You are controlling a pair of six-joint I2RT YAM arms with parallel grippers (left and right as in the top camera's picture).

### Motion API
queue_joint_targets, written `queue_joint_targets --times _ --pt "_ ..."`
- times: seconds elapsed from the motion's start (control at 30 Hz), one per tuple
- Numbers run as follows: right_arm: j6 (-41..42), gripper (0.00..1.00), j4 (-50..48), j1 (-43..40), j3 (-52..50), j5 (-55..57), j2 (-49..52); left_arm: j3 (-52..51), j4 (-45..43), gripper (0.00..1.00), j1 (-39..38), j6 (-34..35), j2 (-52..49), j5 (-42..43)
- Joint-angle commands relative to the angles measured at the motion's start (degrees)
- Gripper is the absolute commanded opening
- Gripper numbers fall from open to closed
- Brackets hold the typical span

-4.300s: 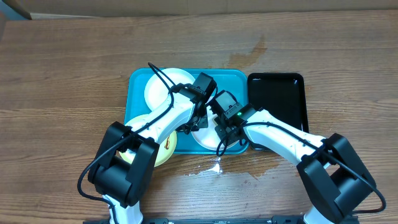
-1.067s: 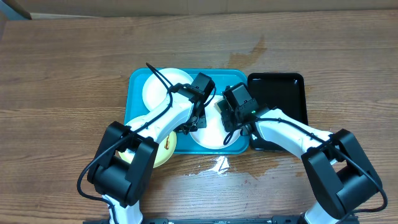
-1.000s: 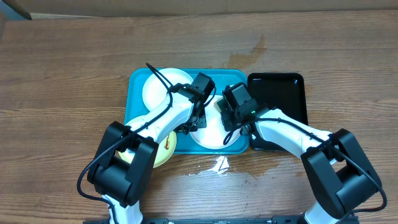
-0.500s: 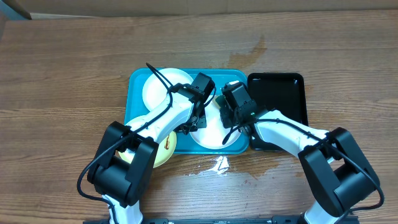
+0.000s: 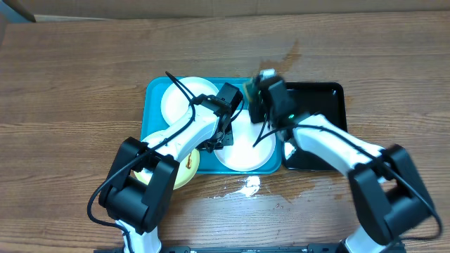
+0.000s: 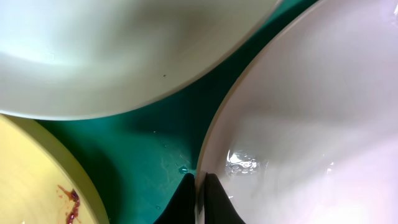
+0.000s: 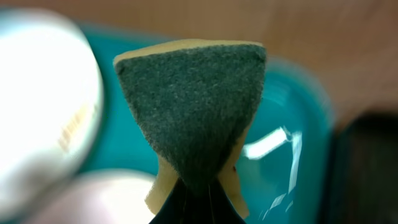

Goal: Clean dirty plates on tray and stack at the side
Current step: 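Return the sponge to the black tray with the right gripper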

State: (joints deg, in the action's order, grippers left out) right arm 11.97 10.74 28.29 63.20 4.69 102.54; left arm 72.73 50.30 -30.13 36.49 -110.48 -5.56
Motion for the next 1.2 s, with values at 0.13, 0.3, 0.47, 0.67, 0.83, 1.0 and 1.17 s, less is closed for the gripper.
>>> queue_joint_targets --times 0.13,0.3,0.47,0.67,0.83,1.0,1.17 --pt "0.11 0.04 3.72 -6.49 5.92 0.20 -15.50 -0.63 0.42 0.04 -0.22 -1.64 1.07 -0.35" --pt "3.85 0.04 16.65 -12.70 5.92 0.15 -19.19 -0.61 0.33 0.04 -0.22 -1.64 1.09 -0.37" --pt "9.51 0.05 31.85 -18.47 5.75 -1.66 -18.01 -0.57 0.31 0.04 -0.22 -1.64 1.09 -0.39" --pt "9.51 0.23 40.98 -19.37 5.27 -4.17 -13.92 1.14 0.96 0.04 -0.22 -1.84 1.11 -0.79" --pt "9.51 0.33 42.10 -19.37 4.48 -4.22 -9.75 6.08 5.29 0.04 -0.22 -1.86 1.11 -0.85" --pt "9.42 0.74 41.66 -19.37 4.26 -4.17 -4.74 15.28 11.87 0.04 -0.22 -4.11 1.11 -1.44" --pt "9.09 0.92 41.03 -19.45 4.26 -0.94 -3.72 25.29 20.20 0.04 -0.72 -4.22 1.11 -9.97"
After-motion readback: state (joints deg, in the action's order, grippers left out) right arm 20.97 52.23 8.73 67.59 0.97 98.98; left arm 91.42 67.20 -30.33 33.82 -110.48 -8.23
